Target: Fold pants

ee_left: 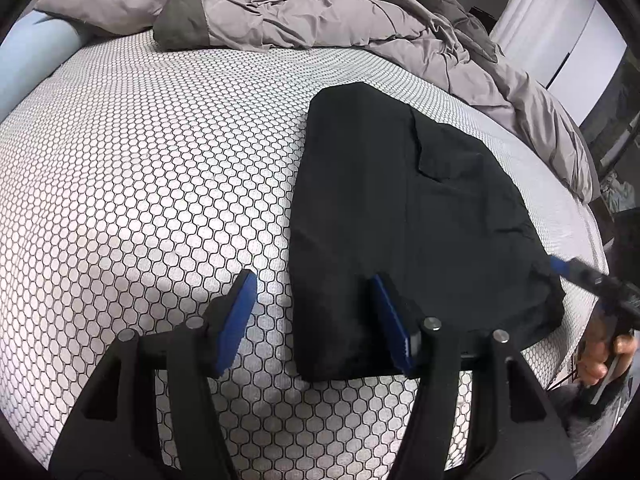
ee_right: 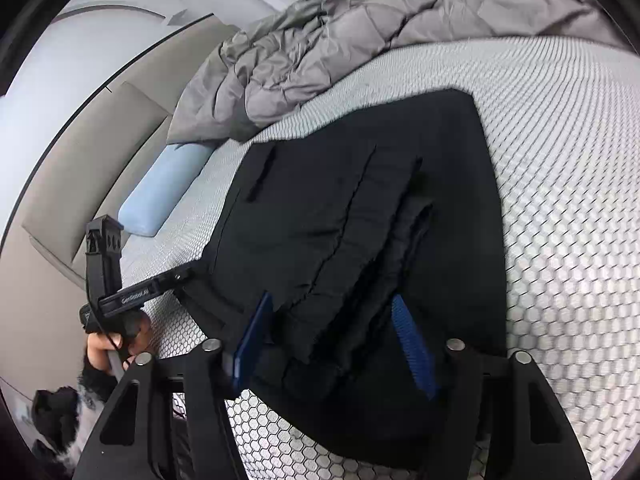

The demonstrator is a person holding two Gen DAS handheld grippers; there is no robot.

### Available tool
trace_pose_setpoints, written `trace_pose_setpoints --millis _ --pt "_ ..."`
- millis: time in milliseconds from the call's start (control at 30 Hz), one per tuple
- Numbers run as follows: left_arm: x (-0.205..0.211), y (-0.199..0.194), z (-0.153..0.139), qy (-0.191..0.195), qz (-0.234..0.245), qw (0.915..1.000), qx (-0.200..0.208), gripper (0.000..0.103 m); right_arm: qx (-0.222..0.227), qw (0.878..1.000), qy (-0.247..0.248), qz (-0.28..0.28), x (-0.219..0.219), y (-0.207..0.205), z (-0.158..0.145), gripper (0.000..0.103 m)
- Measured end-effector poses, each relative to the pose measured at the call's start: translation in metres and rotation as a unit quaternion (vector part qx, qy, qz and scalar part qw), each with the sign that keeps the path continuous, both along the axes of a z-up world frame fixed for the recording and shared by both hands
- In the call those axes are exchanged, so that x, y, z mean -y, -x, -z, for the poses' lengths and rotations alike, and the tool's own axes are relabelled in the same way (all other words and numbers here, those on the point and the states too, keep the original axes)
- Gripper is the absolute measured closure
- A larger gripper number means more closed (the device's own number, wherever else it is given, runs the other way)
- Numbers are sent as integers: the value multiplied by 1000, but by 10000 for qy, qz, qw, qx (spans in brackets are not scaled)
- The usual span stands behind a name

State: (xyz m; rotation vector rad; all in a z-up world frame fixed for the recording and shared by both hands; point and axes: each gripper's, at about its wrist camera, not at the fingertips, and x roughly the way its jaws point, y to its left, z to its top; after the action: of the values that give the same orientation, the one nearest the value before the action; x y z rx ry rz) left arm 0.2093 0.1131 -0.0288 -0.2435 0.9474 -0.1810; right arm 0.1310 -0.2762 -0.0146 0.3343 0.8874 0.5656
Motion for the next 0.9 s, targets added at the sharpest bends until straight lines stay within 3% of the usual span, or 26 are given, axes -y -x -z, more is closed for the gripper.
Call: trace_pose_setpoints --millis 100,167,300,400,600,733,900 --pt "4 16 -5 48 3 10000 -39 46 175 9989 -382 -212 3 5 -12 45" --pt "5 15 -5 37 4 10000 -47 46 44 9984 -460 -336 -1 2 -8 45" --pt "3 21 -5 28 14 10000 -39 46 -298 9983 -423 -260 -4 -13 11 47" --pt "3 19 -4 50 8 10000 -49 46 -471 9982 -369 -99 1 -20 21 60" --pt "2 19 -3 51 16 10000 -56 46 -683 9963 -492 -178 12 -16 22 61" --pt "5 20 -4 7 3 10000 -58 46 -696 9962 -421 -324 15 -7 19 61" --pt "5 20 -4 -9 -26 10000 -63 46 -362 9972 -628 -203 12 -10 13 61"
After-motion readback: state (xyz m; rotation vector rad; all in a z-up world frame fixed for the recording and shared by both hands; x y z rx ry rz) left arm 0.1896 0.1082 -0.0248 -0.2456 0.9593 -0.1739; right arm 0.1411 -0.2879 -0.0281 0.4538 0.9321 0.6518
